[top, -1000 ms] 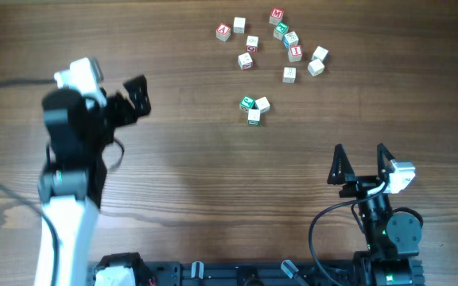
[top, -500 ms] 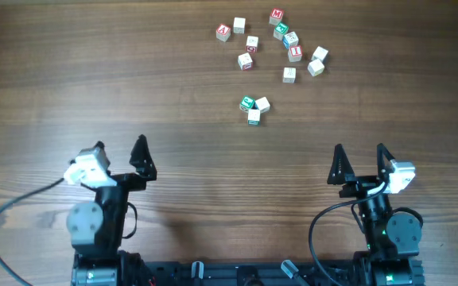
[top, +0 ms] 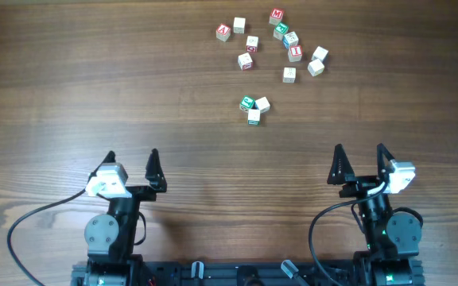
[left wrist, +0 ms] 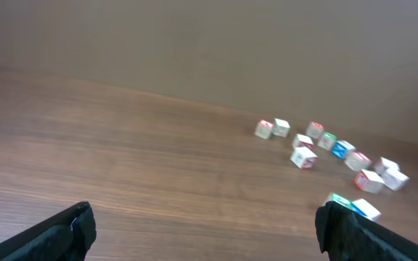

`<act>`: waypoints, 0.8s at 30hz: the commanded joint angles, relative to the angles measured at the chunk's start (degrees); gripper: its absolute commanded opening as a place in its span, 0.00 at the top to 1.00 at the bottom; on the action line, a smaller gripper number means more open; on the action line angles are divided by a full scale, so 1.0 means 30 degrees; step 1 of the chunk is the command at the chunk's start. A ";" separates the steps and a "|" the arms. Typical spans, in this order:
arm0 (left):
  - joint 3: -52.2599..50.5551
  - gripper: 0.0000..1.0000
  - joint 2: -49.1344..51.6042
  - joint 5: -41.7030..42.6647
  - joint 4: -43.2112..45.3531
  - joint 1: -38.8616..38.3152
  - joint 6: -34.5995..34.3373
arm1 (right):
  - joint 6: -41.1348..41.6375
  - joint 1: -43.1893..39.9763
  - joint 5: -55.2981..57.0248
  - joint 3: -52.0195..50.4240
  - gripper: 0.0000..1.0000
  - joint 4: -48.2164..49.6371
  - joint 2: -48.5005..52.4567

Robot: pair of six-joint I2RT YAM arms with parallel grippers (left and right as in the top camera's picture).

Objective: Form a circle

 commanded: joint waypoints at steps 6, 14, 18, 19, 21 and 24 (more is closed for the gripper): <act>-0.0029 0.00 -0.0182 0.0168 -0.0131 0.0437 0.0510 | 0.0029 -0.0058 -0.0168 -0.0022 0.00 0.0058 -0.0189; -0.0029 0.00 -0.0182 0.0168 -0.0117 0.0437 0.0510 | 0.0029 -0.0058 -0.0168 -0.0022 0.00 0.0058 -0.0189; -0.0029 0.00 -0.0182 0.0168 -0.0124 0.0437 0.0510 | 0.0029 -0.0058 -0.0168 -0.0022 0.00 0.0058 -0.0189; -0.0029 0.00 -0.0182 0.0168 -0.0124 0.0437 0.0510 | 0.0036 -0.0058 -0.0160 -0.0022 0.00 0.0058 -0.0189; -0.0029 0.00 -0.0182 0.0168 -0.0117 0.0437 0.0510 | 0.0036 -0.0058 -0.0168 -0.0022 0.00 0.0058 -0.0189; -0.0029 0.00 -0.0182 0.0168 -0.0124 0.0437 0.0510 | 0.0036 -0.0058 -0.0168 -0.0022 0.00 0.0058 -0.0189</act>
